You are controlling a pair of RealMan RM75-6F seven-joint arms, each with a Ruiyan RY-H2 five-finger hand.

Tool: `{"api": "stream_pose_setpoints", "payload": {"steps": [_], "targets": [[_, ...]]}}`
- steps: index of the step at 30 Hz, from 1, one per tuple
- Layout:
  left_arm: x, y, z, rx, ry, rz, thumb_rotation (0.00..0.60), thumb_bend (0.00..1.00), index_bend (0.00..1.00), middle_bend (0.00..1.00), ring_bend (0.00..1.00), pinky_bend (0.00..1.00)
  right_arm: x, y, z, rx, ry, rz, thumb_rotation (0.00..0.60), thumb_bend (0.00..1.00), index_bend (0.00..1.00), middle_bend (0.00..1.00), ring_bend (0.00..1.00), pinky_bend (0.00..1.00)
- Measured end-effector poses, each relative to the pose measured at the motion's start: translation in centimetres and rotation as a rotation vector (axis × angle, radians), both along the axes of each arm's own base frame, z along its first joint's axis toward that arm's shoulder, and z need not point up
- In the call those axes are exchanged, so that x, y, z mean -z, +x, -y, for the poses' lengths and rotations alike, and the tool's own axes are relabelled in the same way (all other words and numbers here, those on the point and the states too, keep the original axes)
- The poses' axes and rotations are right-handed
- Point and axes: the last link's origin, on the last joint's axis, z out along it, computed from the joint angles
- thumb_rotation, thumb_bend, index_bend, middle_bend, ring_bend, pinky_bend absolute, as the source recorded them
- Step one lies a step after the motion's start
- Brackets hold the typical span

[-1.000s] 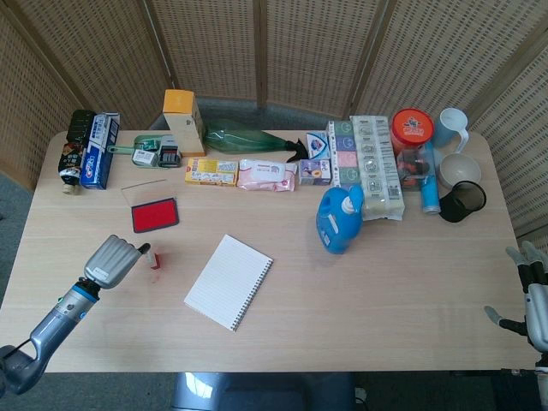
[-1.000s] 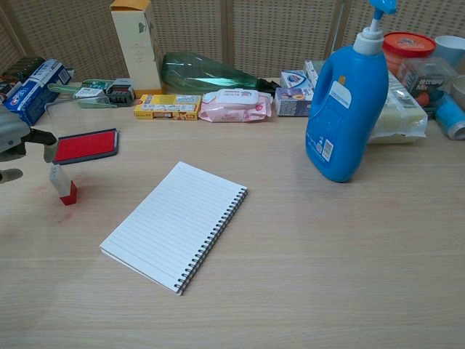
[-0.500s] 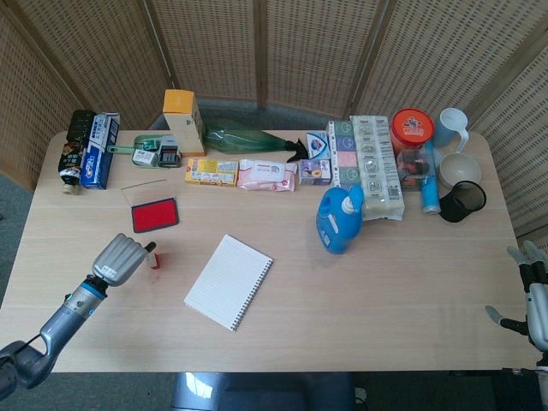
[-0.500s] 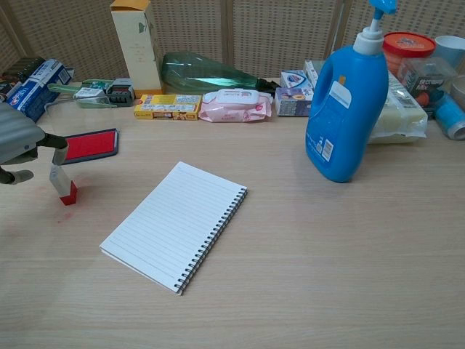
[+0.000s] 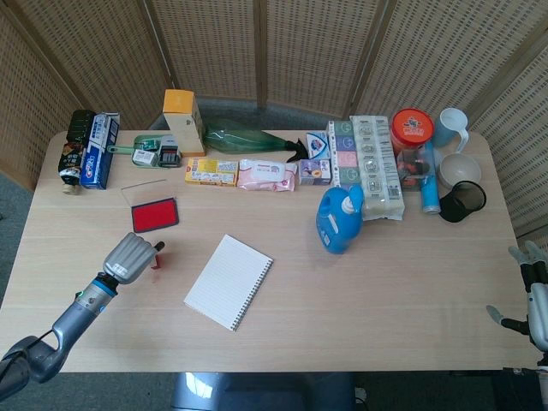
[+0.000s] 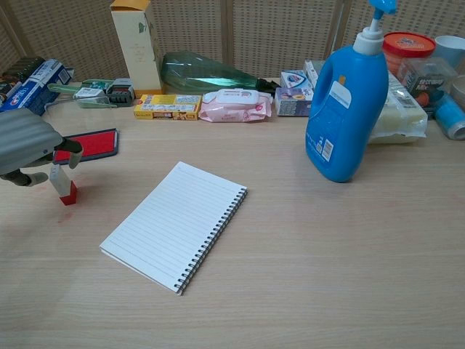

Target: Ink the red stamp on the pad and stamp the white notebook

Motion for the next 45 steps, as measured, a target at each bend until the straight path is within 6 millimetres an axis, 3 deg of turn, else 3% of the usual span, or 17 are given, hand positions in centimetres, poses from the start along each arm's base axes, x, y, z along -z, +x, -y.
{"api": "stream_pose_setpoints", "payload": {"steps": [12,28,38,45], "targets": [[0.3,-0.1,0.1,0.003,-0.011,-0.021,0.600,0.36,0.58,1.00,1.00,1.00,0.0,0.0,0.0,-0.001,0.001,0.002,0.600,0.00,0.12,0.00,0.00,0.00],[-0.1,0.1,-0.3,0.008,0.005,-0.022,0.600,0.38,0.61,1.00,1.00,1.00,0.0,0.0,0.0,0.000,0.005,0.004,0.600,0.00,0.12,0.00,0.00,0.00],[-3.6,1.1,-2.7,-0.003,0.087,-0.007,0.600,0.38,0.63,1.00,1.00,1.00,0.2,0.0,0.1,0.001,0.012,0.001,0.600,0.00,0.12,0.00,0.00,0.00],[-4.8,0.7,-5.4,-0.066,0.133,-0.034,0.600,0.38,0.63,1.00,1.00,1.00,0.6,-0.3,0.5,0.020,0.021,-0.010,0.600,0.00,0.12,0.00,0.00,0.00]]}}
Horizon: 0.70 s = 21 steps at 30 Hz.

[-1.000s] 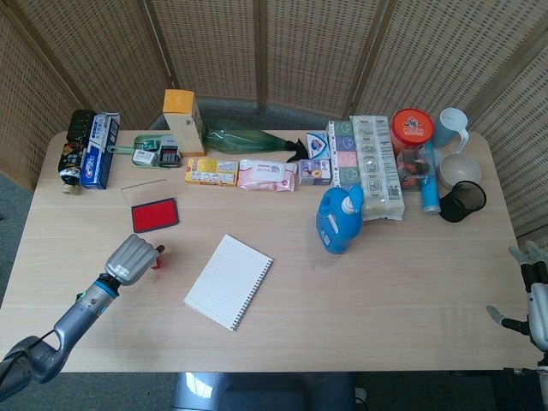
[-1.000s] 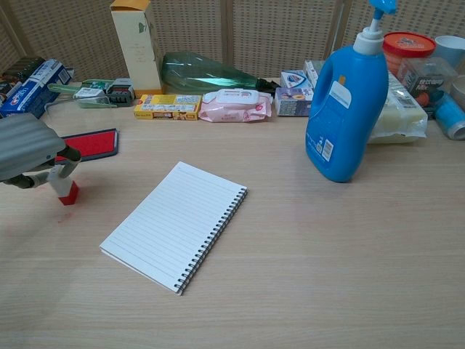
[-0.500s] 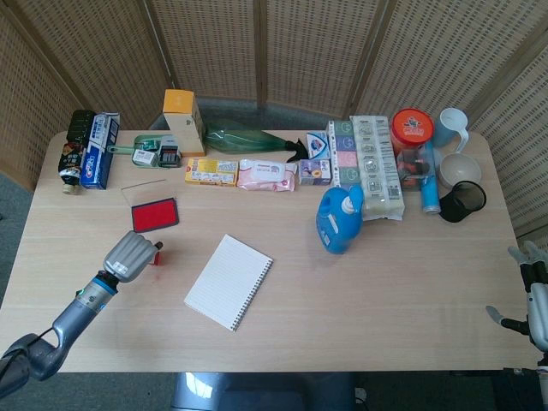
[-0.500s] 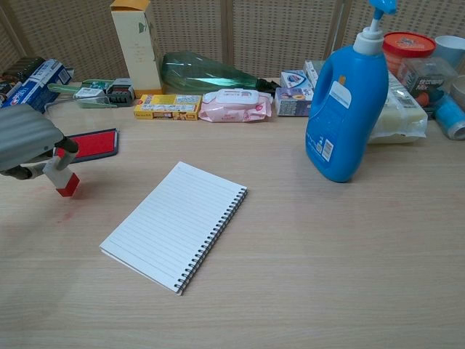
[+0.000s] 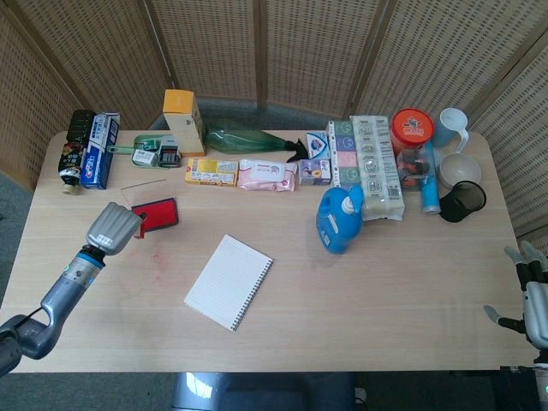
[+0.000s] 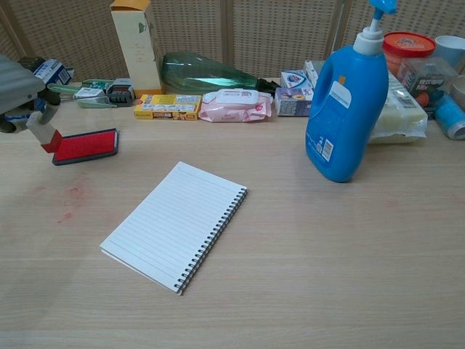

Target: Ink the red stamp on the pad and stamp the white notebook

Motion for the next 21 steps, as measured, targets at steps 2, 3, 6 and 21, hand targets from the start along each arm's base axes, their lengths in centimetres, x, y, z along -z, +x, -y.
{"api": "stream_pose_setpoints", "payload": {"steps": [2,3,6,21], "targets": [[-0.1,-0.2,-0.9,-0.020,0.010,-0.014,0.600,0.38,0.63,1.00,1.00,1.00,0.2,-0.2,0.2,0.009,0.005,-0.006,0.600,0.00,0.12,0.00,0.00,0.00],[-0.1,-0.3,-1.3,-0.026,0.014,-0.019,0.600,0.38,0.63,1.00,1.00,1.00,0.2,-0.3,0.3,0.013,0.006,-0.008,0.600,0.00,0.12,0.00,0.00,0.00],[0.1,-0.5,-2.4,-0.044,0.022,-0.033,0.600,0.38,0.63,1.00,1.00,1.00,0.4,-0.5,0.5,0.028,0.009,-0.015,0.600,0.00,0.12,0.00,0.00,0.00],[2.5,-0.3,-4.9,-0.081,0.010,-0.015,0.600,0.38,0.63,1.00,1.00,1.00,1.1,-1.4,1.4,0.071,0.025,-0.030,0.600,0.00,0.12,0.00,0.00,0.00]]}}
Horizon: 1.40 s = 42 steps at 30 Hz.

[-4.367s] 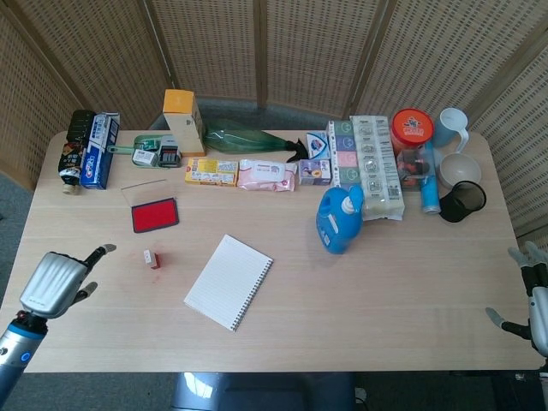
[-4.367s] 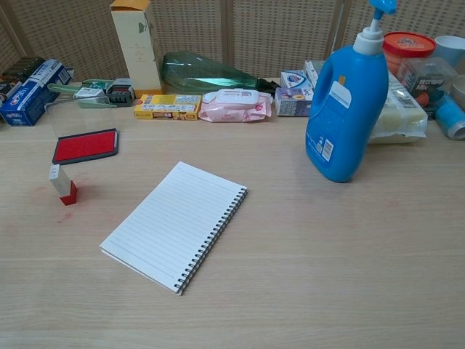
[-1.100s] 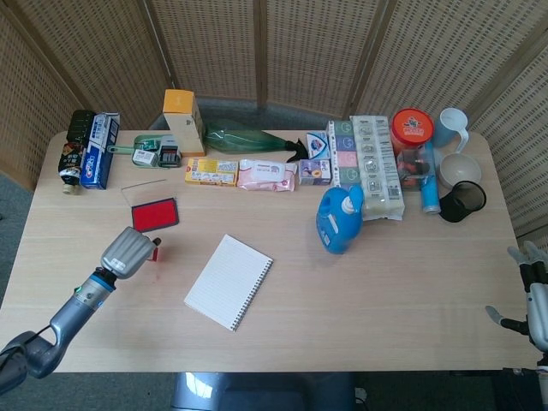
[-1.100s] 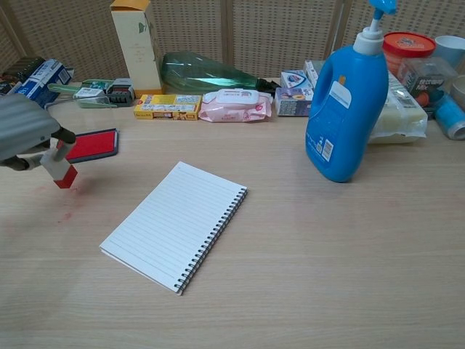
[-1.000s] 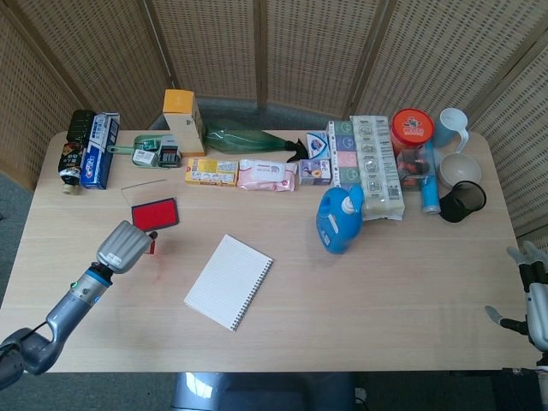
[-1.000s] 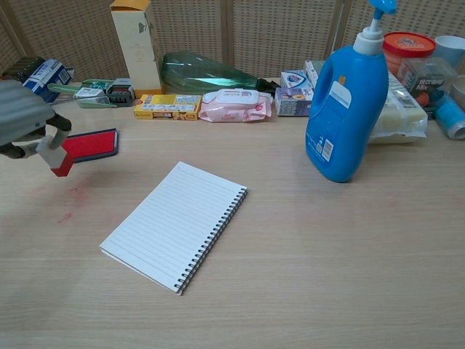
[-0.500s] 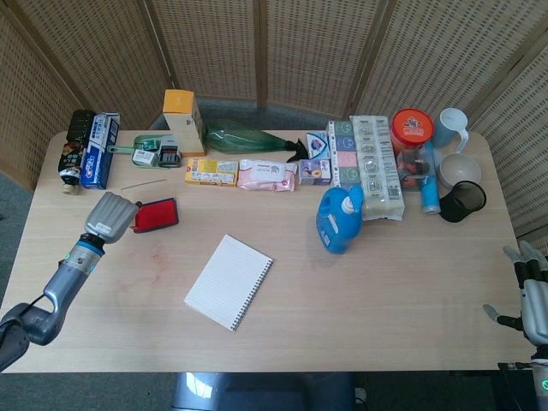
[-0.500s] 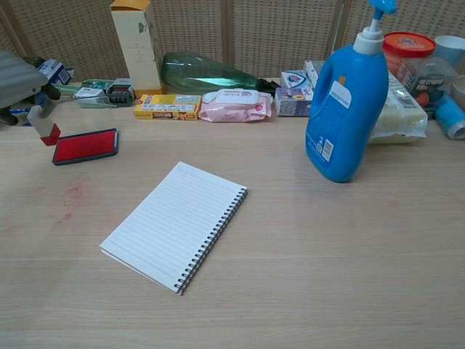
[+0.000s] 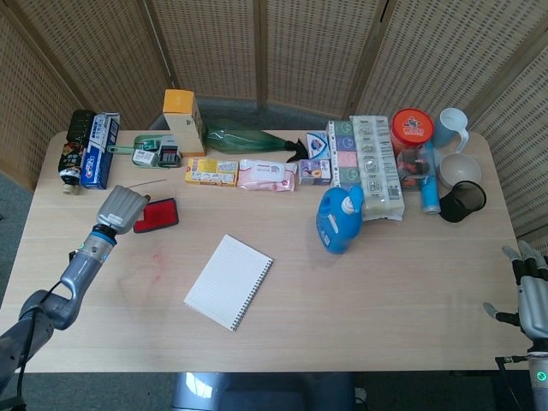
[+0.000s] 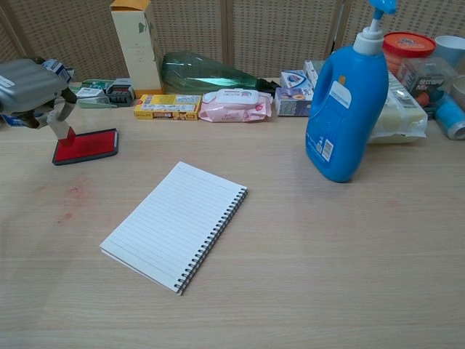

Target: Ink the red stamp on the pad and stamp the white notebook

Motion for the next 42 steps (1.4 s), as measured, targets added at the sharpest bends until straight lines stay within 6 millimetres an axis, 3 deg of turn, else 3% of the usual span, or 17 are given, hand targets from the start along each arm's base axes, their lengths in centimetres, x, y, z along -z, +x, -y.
{"api": "stream_pose_setpoints", "payload": {"steps": [27,42], "targets": [[1.8,-1.4,-0.1,-0.054,-0.022,-0.011,0.600,0.39,0.63,1.00,1.00,1.00,0.2,0.0,0.1,0.004,0.006,0.004,0.600,0.00,0.12,0.00,0.00,0.00],[-0.2,0.1,-0.3,0.055,0.021,0.017,0.600,0.39,0.63,1.00,1.00,1.00,0.1,0.3,-0.1,-0.010,0.008,0.019,0.600,0.00,0.12,0.00,0.00,0.00]]}}
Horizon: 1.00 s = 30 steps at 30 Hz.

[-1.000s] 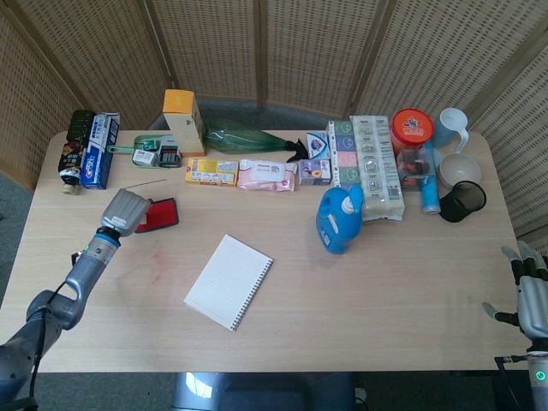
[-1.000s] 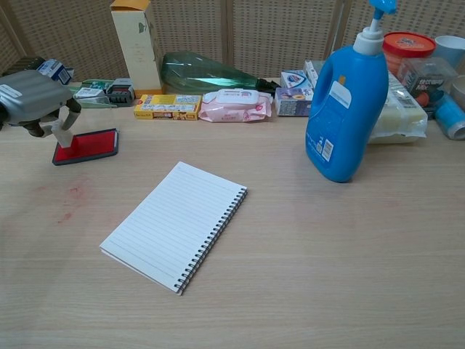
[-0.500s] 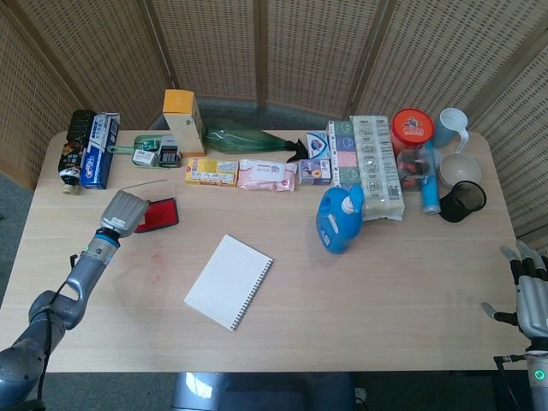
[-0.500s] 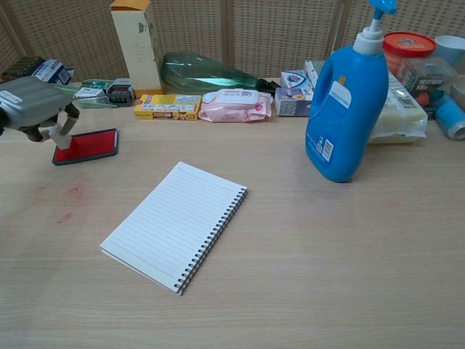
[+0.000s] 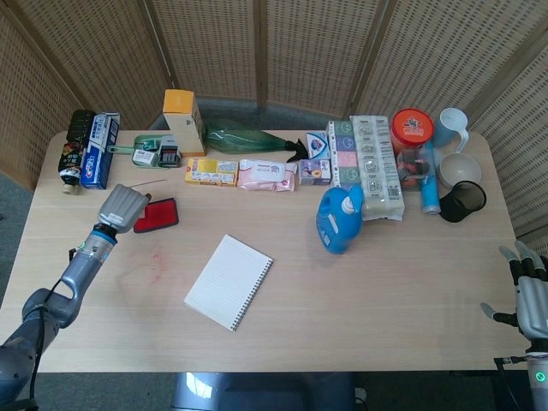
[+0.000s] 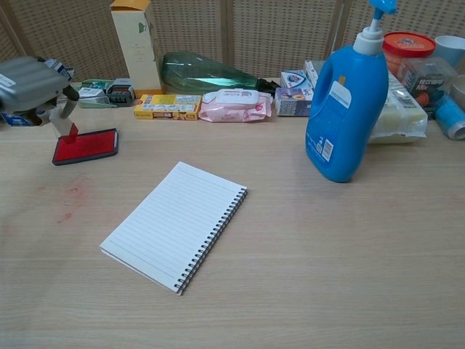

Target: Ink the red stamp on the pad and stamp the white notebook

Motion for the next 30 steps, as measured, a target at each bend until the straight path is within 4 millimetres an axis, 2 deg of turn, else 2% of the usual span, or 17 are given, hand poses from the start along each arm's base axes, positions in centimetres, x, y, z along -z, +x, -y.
{"api": "stream_pose_setpoints", "payload": {"steps": [7,13,19,23,26,30], "targets": [[-0.7,2.5,1.2,0.119,-0.030,0.041,0.600,0.39,0.63,1.00,1.00,1.00,-0.2,0.1,-0.1,-0.005,-0.003,0.008,0.600,0.00,0.12,0.00,0.00,0.00],[0.1,6.0,3.7,0.231,-0.105,0.076,0.600,0.39,0.63,1.00,1.00,1.00,-0.5,0.1,-0.2,-0.007,-0.010,0.017,0.600,0.00,0.12,0.00,0.00,0.00],[1.9,10.5,7.3,0.358,-0.207,0.094,0.600,0.39,0.63,1.00,1.00,1.00,-0.8,0.1,-0.2,-0.010,-0.015,0.028,0.600,0.00,0.12,0.00,0.00,0.00],[3.8,13.5,9.6,0.475,-0.281,0.056,0.600,0.39,0.63,1.00,1.00,1.00,-1.1,0.0,-0.2,-0.009,-0.018,0.040,0.600,0.00,0.12,0.00,0.00,0.00],[5.3,14.6,10.6,0.506,-0.326,0.033,0.600,0.39,0.63,1.00,1.00,1.00,-1.2,0.0,-0.2,-0.010,-0.018,0.045,0.600,0.00,0.12,0.00,0.00,0.00],[6.7,15.0,11.2,0.519,-0.354,0.006,0.600,0.39,0.63,1.00,1.00,1.00,-1.2,0.0,-0.2,-0.009,-0.017,0.049,0.600,0.00,0.12,0.00,0.00,0.00]]}}
